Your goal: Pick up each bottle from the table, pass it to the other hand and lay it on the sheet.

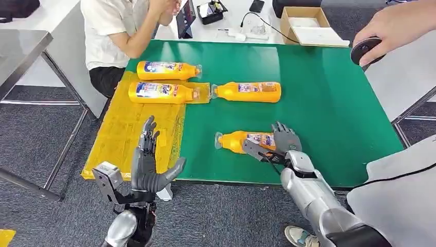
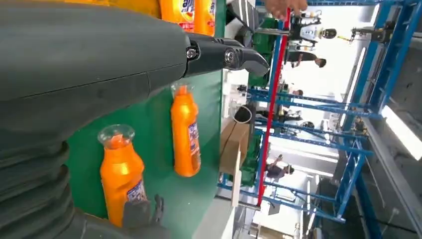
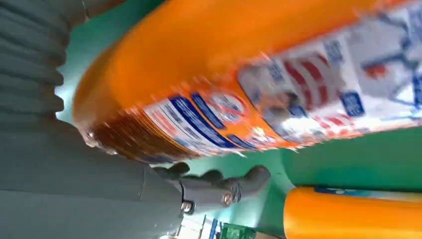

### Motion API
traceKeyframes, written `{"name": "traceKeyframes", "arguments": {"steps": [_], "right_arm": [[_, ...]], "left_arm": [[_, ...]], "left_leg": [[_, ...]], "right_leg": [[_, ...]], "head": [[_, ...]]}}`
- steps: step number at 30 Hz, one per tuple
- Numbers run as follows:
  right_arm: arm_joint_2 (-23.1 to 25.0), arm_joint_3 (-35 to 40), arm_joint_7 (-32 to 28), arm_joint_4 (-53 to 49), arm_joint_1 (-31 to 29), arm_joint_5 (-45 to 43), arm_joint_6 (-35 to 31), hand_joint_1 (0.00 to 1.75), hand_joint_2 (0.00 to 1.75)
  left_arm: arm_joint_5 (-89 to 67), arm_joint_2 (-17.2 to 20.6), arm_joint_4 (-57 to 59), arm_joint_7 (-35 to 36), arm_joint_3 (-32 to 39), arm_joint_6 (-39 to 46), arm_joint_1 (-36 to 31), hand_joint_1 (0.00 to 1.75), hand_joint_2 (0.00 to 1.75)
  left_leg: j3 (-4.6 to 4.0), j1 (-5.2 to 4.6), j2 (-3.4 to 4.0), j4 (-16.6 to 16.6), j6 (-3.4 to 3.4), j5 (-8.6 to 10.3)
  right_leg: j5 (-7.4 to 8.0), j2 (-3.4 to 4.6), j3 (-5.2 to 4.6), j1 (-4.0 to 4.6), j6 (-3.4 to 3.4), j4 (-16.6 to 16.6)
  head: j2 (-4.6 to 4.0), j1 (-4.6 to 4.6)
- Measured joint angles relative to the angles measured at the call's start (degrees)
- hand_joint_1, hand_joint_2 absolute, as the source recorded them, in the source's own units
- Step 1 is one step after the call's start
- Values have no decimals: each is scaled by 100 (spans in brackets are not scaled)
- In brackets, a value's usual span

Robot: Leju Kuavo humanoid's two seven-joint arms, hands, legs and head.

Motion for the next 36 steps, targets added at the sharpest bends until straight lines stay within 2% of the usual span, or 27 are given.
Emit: {"name": "traceKeyframes", "arguments": {"steps": [4, 5, 6, 7, 9, 15, 18, 22, 26, 29, 36], "right_arm": [[17, 39, 15, 44, -42, 4, 22, 2, 175], [22, 48, 15, 52, -51, 4, 22, 38, 175], [22, 52, 15, 61, -58, 4, 24, 143, 175], [26, 57, 19, 70, -63, 4, 24, 162, 175], [33, 63, 33, 83, -66, 7, 61, 175, 175], [65, 103, 160, 201, -233, -91, 692, 175, 175], [66, 87, 0, 249, -329, -383, 938, 175, 175], [61, -138, -624, 269, -390, -1111, 1331, 175, 175], [87, -369, -1358, 267, -346, -1847, 1422, 175, 175], [166, -606, -2027, 153, -214, -2711, 1919, 175, 175], [295, -588, -2220, -504, 255, -4043, 2212, 175, 175]], "left_arm": [[0, -2, 2, 4, 0, -2, 0, 0, 175], [0, -2, 2, 4, 0, -4, 0, 0, 175], [0, -2, 2, 4, 0, -2, 0, 0, 175], [0, -6, 2, 4, 0, -4, 0, 0, 175], [0, -15, 2, 7, 0, -4, 0, 0, 175], [0, -46, 70, 24, -2, -42, -51, 0, 175], [0, -46, 122, 28, -18, -59, -101, 0, 175], [11, -46, 173, 22, -72, -94, -137, 0, 175], [39, -44, 199, -7, -94, -68, -164, 0, 175], [140, -42, 216, 26, -116, -46, -150, 0, 175], [649, -42, 219, 251, -136, -101, -21, 0, 175]], "left_leg": [[-1, 0, 3, 0, 0, 0], [0, 0, 3, 0, 0, 0], [0, 0, 2, 0, 0, 0], [0, 0, 2, 0, 0, 0], [-1, 0, 2, 0, 0, -1], [1, 0, 1, 0, 0, 0], [6, 0, 2, 0, 0, 0], [15, 0, 7, 1, 0, -2], [21, 1, 7, 0, -1, -3], [28, 4, 10, 0, -2, -3], [17, 4, 4, 0, -1, 0]], "right_leg": [[1, 1, 0, 0, 1, 1], [1, 1, 0, 0, 1, 0], [1, 1, 0, 0, 1, 0], [1, 1, 0, 1, 1, 0], [1, 1, -1, 1, 1, 1], [1, 0, 1, 0, 1, 0], [1, 1, 6, 0, 1, 0], [1, 3, 10, 1, 1, -1], [1, 4, 14, 2, 1, -1], [1, 5, 20, 4, 0, 0], [1, 3, 17, 3, 0, 1]], "head": [[0, 0], [0, 0], [0, 0], [0, 0], [0, 0], [0, 0], [0, 0], [0, 2], [0, 2], [0, 0], [0, 2]]}}
